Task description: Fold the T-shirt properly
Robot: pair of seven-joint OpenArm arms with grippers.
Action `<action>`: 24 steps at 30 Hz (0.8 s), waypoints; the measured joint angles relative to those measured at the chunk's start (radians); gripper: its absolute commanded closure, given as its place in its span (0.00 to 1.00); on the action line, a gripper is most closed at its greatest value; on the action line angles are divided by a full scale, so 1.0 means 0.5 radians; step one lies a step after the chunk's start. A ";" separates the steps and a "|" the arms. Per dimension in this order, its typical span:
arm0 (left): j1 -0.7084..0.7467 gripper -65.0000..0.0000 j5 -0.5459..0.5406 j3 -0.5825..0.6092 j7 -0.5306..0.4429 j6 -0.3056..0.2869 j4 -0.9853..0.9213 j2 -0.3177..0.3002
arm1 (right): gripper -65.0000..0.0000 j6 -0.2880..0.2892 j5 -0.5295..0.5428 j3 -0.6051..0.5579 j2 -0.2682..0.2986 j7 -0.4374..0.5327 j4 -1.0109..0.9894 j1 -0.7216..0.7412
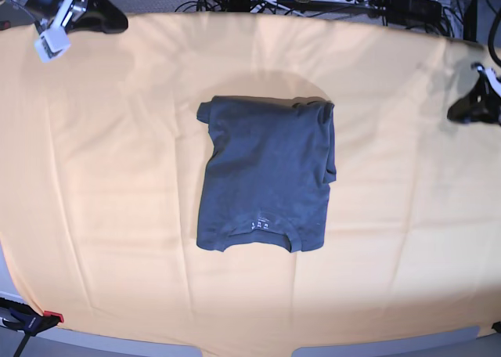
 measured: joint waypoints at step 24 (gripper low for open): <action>1.695 1.00 -0.010 -0.229 -0.027 -0.011 0.892 0.084 | 1.00 0.001 0.016 -0.001 0.011 -0.081 -0.050 -0.848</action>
